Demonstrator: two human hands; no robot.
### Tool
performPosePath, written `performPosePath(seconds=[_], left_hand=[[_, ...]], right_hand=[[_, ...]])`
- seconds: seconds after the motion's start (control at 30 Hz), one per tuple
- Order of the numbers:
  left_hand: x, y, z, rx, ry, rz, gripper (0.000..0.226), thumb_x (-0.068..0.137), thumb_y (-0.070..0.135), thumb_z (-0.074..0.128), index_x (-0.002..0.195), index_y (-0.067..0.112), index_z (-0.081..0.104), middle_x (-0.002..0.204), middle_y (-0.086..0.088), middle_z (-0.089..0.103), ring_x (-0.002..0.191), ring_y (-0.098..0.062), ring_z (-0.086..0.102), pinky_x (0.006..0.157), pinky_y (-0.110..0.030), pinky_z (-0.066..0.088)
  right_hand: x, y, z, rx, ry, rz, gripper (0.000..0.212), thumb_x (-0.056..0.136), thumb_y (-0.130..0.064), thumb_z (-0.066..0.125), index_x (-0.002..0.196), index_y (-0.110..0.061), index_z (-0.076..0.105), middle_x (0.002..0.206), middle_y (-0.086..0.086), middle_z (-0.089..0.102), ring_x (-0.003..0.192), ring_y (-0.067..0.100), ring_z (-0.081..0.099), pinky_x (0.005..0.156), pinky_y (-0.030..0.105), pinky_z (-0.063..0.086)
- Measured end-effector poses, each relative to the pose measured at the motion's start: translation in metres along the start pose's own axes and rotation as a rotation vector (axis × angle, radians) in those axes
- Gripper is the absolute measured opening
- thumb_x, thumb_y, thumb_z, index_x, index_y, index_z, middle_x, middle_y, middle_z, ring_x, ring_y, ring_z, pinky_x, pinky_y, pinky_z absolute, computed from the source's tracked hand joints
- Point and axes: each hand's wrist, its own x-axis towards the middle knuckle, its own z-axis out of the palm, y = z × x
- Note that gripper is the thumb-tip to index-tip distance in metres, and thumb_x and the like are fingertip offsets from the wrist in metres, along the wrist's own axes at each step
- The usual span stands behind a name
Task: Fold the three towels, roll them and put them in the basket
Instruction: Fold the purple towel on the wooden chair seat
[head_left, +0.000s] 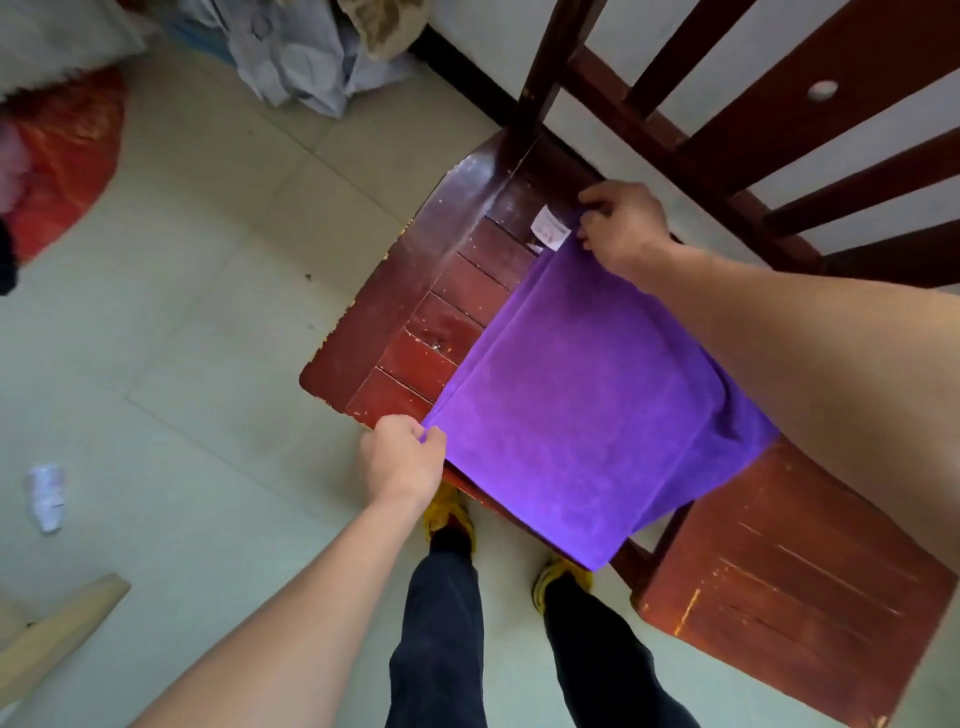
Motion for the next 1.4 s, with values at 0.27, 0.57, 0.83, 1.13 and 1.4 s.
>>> performPosePath(seconds=[0.27,0.57,0.83,1.13,1.4], left_hand=[[-0.001,0.010,-0.005,0.344,0.085,0.366,0.020,0.084,0.032,0.069,0.093,0.015,0.064,0.104,-0.003,0.048,0.100,-0.022,0.047,0.065,-0.034,0.046],[0.004,0.007,-0.008,0.050,0.105,0.327,0.013,0.088,0.014,0.064,0.078,0.006,0.062,0.090,-0.003,0.052,0.076,-0.023,0.053,0.067,-0.027,0.034],[0.018,0.019,-0.008,0.064,0.182,0.178,0.017,0.078,0.013,0.065,0.068,0.013,0.052,0.076,-0.004,0.057,0.067,-0.023,0.047,0.058,-0.029,0.030],[0.036,0.016,-0.048,-0.105,0.226,0.142,0.020,0.069,-0.004,0.060,0.069,0.013,0.051,0.077,-0.012,0.056,0.069,-0.029,0.050,0.068,-0.036,0.040],[0.065,0.006,-0.078,0.171,0.287,0.105,0.035,0.076,0.004,0.062,0.110,0.012,0.057,0.111,-0.014,0.054,0.104,-0.034,0.050,0.085,-0.041,0.040]], right_hand=[[0.004,0.008,-0.026,-0.513,-0.003,-0.304,0.035,0.087,-0.018,0.062,0.121,-0.020,0.059,0.133,0.007,0.051,0.116,0.029,0.054,0.090,0.037,0.046],[0.008,0.021,-0.016,-0.402,0.165,-0.302,0.018,0.093,-0.027,0.055,0.109,-0.019,0.057,0.111,0.007,0.061,0.097,0.026,0.060,0.070,0.030,0.037],[0.025,0.007,-0.004,-0.308,0.117,-0.278,0.037,0.087,-0.022,0.060,0.124,-0.017,0.056,0.118,0.008,0.064,0.103,0.024,0.062,0.080,0.028,0.045],[0.026,-0.051,0.009,-0.267,0.118,-0.269,0.020,0.091,-0.029,0.054,0.109,-0.020,0.059,0.111,0.003,0.065,0.101,0.024,0.061,0.073,0.027,0.038],[0.014,-0.074,0.029,-0.310,0.125,-0.349,0.043,0.086,-0.020,0.059,0.128,-0.017,0.049,0.127,0.011,0.053,0.118,0.030,0.048,0.085,0.038,0.045]])
